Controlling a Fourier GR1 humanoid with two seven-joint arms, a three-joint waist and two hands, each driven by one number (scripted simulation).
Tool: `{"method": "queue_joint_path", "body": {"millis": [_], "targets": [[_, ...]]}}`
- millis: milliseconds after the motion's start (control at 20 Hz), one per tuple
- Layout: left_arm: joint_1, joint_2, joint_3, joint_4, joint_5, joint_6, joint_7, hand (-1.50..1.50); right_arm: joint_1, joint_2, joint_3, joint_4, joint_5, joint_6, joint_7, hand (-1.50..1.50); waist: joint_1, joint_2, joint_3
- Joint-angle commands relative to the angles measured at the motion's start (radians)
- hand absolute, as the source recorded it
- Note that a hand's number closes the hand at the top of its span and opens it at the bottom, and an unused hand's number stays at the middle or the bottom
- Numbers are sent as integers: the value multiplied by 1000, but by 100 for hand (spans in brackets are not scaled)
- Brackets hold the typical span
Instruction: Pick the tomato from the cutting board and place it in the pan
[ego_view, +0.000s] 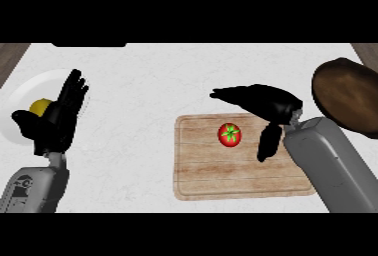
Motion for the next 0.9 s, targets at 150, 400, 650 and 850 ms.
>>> {"method": "queue_joint_path", "body": {"millis": [150, 400, 650, 850], "targets": [[48, -15, -4, -63, -20, -5, 16, 0, -22, 18, 34, 44, 126, 18, 15, -150, 2, -1, 0], [43, -27, 5, -28, -21, -26, -21, 0, -23, 73, 83, 168, 229, -72, -36, -150, 4, 1, 0], [-33, -20, 34, 35, -39, -24, -14, 0, 10, 160, 83, 128, 258, -51, 19, -150, -3, 1, 0], [-23, -11, 47, 6, -13, -66, 18, 0, -56, 100, 48, 235, 316, -47, -85, -150, 2, 1, 0]]}}
